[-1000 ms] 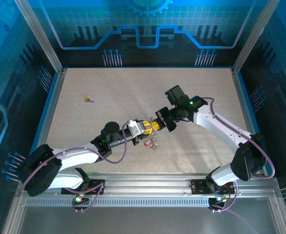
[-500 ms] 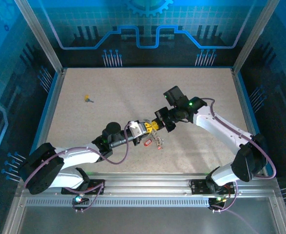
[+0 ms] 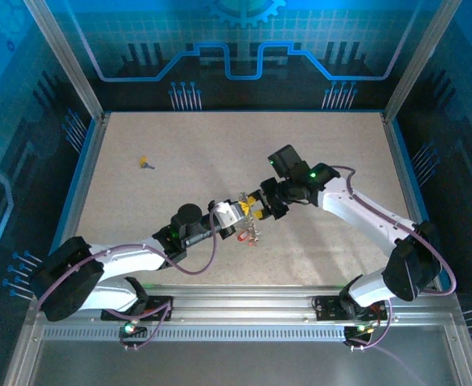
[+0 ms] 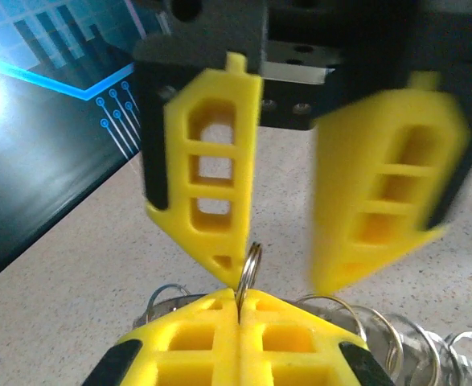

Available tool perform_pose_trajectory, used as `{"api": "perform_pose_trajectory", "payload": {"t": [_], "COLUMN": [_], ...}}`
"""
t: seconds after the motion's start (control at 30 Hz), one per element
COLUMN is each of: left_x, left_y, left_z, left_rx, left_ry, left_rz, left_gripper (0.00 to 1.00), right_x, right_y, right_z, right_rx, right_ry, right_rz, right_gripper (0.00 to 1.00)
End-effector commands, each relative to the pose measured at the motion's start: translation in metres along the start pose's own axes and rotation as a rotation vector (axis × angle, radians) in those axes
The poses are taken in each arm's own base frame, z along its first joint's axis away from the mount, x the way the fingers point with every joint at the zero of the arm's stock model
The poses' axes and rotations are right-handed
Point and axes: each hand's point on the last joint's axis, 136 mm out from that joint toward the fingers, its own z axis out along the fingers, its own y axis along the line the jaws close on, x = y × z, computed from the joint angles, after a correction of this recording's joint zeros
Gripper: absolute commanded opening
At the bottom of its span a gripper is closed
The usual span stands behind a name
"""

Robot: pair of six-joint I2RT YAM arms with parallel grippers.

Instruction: Put the keys on the keyring

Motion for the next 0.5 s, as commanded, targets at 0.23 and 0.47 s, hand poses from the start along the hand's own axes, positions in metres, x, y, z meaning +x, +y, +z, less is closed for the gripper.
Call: {"api": "perform_pose_trajectory", "payload": {"t": [0.23,0.47], "left_x": [-0.047,-0.059], "left_y": [0.015,0.019], "left_z": [-0.02,-0.035], "left_rx": [0.023,0.083], "left_ry": [-0.146,-0.182], "left_rz": [-0.199,-0.296], "left_gripper": [0.0,0.0], "right_x": [-0.012,0.008], "right_y": [0.036,0.067], "right_z": [-0.078,-0.128], "right_rx": [-0.185,-0.409], "right_ry": [-0.283,-0.464], "right_rz": [-0.539,-1.251], "right_gripper": [0.38,0.42]}}
